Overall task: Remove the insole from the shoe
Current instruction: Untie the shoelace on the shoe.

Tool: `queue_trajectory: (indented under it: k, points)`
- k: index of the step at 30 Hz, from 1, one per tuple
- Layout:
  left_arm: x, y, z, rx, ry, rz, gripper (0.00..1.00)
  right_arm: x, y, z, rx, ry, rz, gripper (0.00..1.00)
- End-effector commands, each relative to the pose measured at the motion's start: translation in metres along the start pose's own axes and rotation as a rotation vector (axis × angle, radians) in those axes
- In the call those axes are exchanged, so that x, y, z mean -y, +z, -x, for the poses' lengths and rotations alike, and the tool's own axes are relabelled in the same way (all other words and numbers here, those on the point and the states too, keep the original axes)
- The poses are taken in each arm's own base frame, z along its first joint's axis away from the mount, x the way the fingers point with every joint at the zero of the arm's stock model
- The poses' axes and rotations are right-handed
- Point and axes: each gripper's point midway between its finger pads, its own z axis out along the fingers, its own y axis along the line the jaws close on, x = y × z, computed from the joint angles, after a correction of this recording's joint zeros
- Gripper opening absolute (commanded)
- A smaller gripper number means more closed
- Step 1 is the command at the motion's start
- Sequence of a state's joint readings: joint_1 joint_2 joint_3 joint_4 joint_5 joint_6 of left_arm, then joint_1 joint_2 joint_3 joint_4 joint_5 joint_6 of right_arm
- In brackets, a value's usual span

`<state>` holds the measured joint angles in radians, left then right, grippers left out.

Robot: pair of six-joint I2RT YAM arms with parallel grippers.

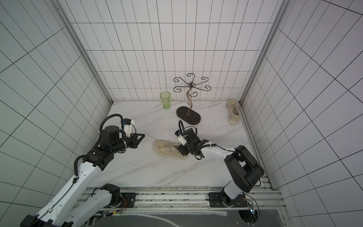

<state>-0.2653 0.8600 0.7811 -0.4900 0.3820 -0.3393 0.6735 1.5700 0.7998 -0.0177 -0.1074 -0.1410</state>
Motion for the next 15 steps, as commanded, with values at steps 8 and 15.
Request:
queue_trajectory:
  k: [8,15]
  points:
    - [-0.015,-0.018,0.021,0.038,0.037,0.121,0.0,0.002,-0.002,0.021,0.014,0.008,0.016,0.67]
    - [-0.039,0.01,-0.029,-0.086,-0.087,0.128,0.43,-0.009,-0.021,0.048,0.1,0.004,0.088,0.67]
